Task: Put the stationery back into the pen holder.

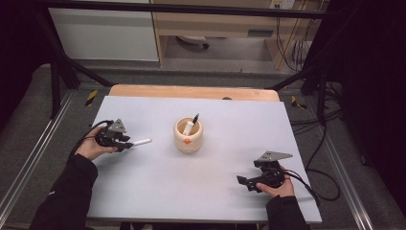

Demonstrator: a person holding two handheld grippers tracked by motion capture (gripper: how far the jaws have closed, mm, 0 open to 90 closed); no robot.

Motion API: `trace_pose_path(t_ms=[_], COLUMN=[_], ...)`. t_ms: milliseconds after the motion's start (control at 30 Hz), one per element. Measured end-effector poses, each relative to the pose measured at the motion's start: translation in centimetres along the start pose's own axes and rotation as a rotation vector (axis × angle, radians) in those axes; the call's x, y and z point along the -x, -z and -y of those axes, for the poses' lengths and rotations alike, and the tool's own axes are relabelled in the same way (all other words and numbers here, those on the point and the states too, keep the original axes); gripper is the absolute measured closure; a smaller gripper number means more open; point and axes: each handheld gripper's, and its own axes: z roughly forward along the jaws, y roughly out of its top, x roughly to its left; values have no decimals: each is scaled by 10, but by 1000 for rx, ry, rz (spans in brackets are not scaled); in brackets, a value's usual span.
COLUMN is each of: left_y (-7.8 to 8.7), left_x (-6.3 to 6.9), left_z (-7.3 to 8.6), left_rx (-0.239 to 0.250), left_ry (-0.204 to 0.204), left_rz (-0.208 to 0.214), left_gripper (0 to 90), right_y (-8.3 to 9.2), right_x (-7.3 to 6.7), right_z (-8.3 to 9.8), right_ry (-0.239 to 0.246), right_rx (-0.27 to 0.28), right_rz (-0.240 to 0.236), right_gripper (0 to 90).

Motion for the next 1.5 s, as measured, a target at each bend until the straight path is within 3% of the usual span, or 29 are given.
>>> trace_pose_path(t_ms=[967,1100,1500], left_y=[-11,-11,-4], left_x=[0,-1,-3], left_z=[-4,-5,-5], left_rx=[-15,-26,-1], left_ry=[-13,-41,-22], left_rz=[48,56,54], left_gripper=[754,780,784], right_y=[0,0,0], right_x=[0,0,0], right_z=[0,0,0], right_ry=[-4,2,1], right_rx=[-1,2,2], right_rz=[-5,-4,-6], right_gripper=[14,14,15])
